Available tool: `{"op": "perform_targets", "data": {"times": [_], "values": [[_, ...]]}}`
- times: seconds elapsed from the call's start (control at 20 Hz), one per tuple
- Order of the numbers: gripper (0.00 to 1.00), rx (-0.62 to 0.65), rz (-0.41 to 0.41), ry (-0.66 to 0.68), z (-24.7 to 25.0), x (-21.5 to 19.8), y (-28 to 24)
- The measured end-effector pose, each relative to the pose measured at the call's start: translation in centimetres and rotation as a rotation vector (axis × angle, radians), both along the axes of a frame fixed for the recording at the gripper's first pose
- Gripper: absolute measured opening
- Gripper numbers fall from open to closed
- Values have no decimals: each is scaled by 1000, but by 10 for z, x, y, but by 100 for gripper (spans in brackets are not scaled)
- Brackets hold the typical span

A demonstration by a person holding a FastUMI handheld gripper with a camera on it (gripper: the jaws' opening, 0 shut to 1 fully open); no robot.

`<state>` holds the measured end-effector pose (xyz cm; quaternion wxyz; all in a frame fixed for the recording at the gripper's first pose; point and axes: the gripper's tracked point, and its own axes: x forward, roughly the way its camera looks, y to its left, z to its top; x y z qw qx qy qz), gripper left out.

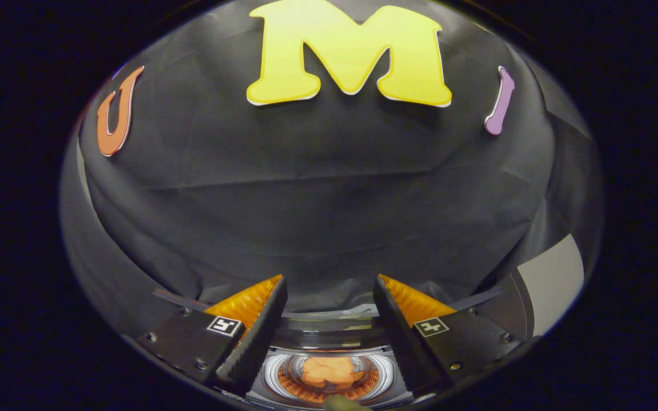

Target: Put the clothes into the washing machine and then close the washing machine lid.

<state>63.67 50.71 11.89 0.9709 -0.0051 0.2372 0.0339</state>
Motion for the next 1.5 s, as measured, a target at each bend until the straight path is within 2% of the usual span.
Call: {"op": "perform_targets", "data": {"times": [0.3,1.15,1.5], "values": [[95,6,33,-69,0,-15,-1],[95,14,62,-115,-22,-85,-9],[95,1,95,-94,-34,-105,-10]]}}
